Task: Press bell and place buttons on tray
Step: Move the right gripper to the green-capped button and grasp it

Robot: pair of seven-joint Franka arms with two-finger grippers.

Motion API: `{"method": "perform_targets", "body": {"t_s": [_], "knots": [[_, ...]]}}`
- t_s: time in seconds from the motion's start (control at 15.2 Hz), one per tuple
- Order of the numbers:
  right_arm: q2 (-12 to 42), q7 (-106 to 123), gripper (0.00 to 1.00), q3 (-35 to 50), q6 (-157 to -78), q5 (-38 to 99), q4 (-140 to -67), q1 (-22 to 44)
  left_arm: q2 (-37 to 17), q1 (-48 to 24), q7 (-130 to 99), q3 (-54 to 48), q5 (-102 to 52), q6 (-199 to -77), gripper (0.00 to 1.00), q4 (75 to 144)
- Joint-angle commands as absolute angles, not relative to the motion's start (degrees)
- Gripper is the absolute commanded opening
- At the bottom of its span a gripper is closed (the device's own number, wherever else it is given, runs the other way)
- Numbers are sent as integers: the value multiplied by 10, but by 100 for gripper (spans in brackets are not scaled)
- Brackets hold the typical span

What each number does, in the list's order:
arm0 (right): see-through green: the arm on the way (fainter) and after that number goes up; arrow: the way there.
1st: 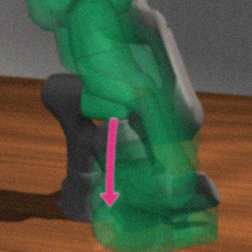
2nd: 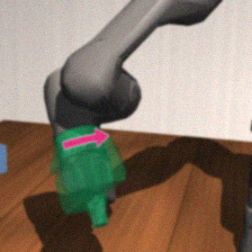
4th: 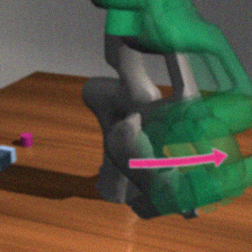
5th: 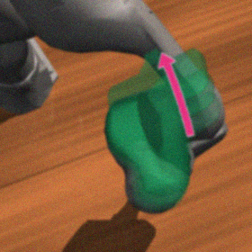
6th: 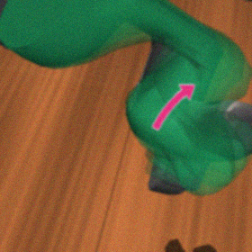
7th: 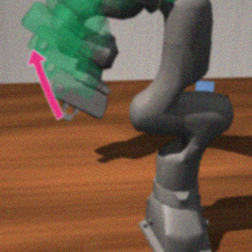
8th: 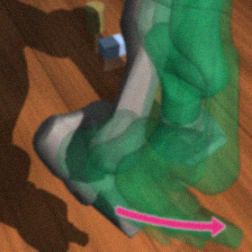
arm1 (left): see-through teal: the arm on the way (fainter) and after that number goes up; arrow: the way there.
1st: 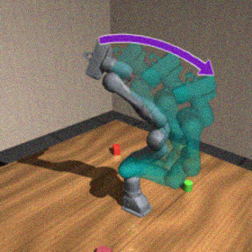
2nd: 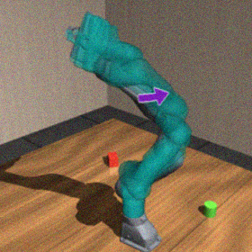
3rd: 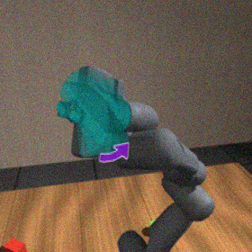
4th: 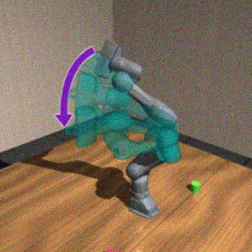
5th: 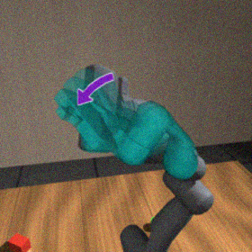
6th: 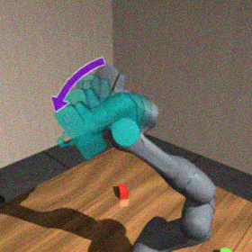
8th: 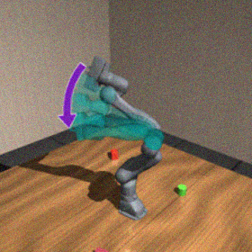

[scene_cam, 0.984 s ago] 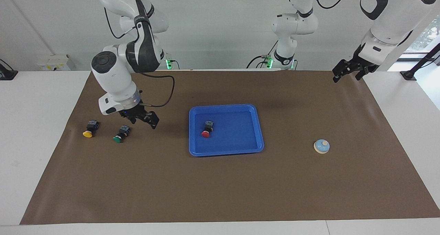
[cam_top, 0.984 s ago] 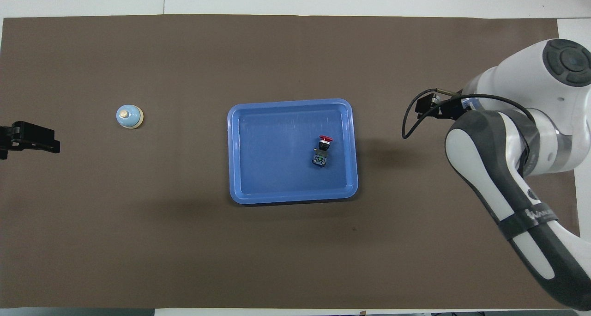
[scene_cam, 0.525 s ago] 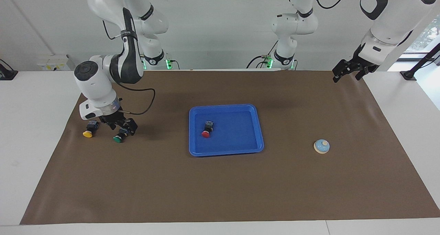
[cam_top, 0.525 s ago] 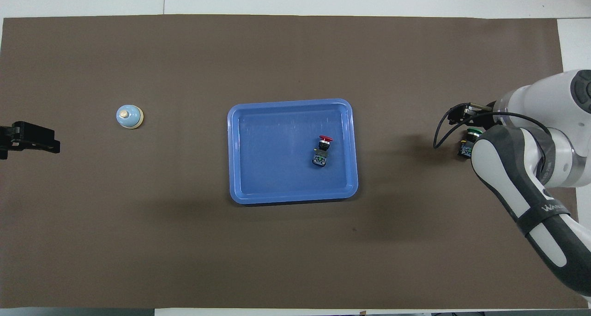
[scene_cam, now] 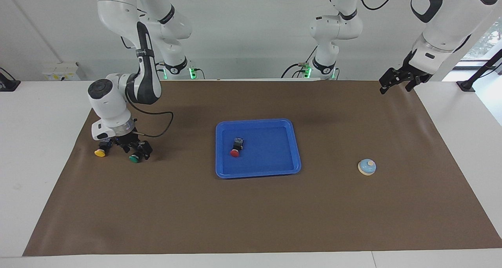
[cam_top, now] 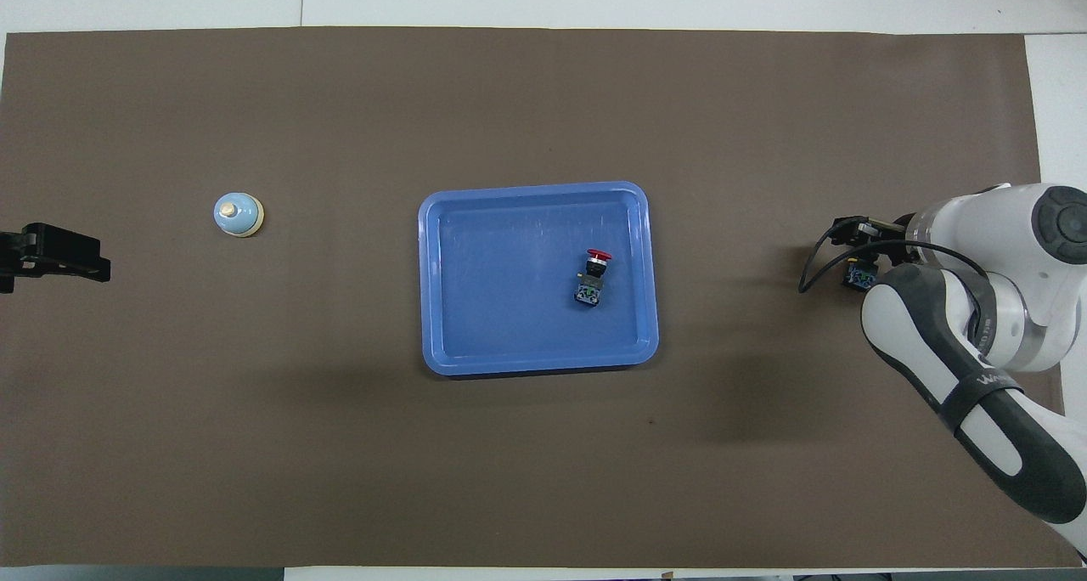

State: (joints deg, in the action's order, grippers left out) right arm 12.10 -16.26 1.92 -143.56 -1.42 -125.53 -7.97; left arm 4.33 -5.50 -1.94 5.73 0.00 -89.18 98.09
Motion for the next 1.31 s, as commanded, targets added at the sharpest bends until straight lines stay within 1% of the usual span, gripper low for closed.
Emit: {"method": "perform_targets", "body": {"t_s": [0.0,0.07,0.13,0.26,0.33,0.59,0.72,0.85,0.98,1.12,1.25], "knots": [[127,-160,100,29,-1449,-19,-1263,-89,57,-54,-23,57,2,-887,100,993],[127,-159,100,29,-1449,-19,-1263,-89,57,-54,-23,57,2,-887,100,993],[127,-156,85,29,-1449,-19,-1263,-89,57,-54,-23,57,2,-887,100,993],[127,-154,27,29,-1447,-19,-1263,-89,57,-54,-23,57,2,-887,100,993],[127,-155,1,29,-1444,-19,-1263,-90,57,-54,-23,57,2,-887,100,993],[124,-150,0,29,-1426,-20,-1258,-87,57,-54,-23,57,2,-887,100,993],[120,-151,0,32,-1389,-19,-1238,-80,57,-54,-23,57,2,-887,100,993],[119,-156,0,40,-1323,-14,-1188,-74,57,-54,-23,57,2,-887,100,993],[120,-169,0,42,-1260,-9,-1133,-46,57,-54,-23,57,1,-887,100,993],[127,-238,0,43,-1199,-8,-1074,1,57,-54,-23,57,2,-887,100,993],[134,-312,0,43,-1173,11,-1031,59,57,-54,-23,57,2,-887,100,993]]}}
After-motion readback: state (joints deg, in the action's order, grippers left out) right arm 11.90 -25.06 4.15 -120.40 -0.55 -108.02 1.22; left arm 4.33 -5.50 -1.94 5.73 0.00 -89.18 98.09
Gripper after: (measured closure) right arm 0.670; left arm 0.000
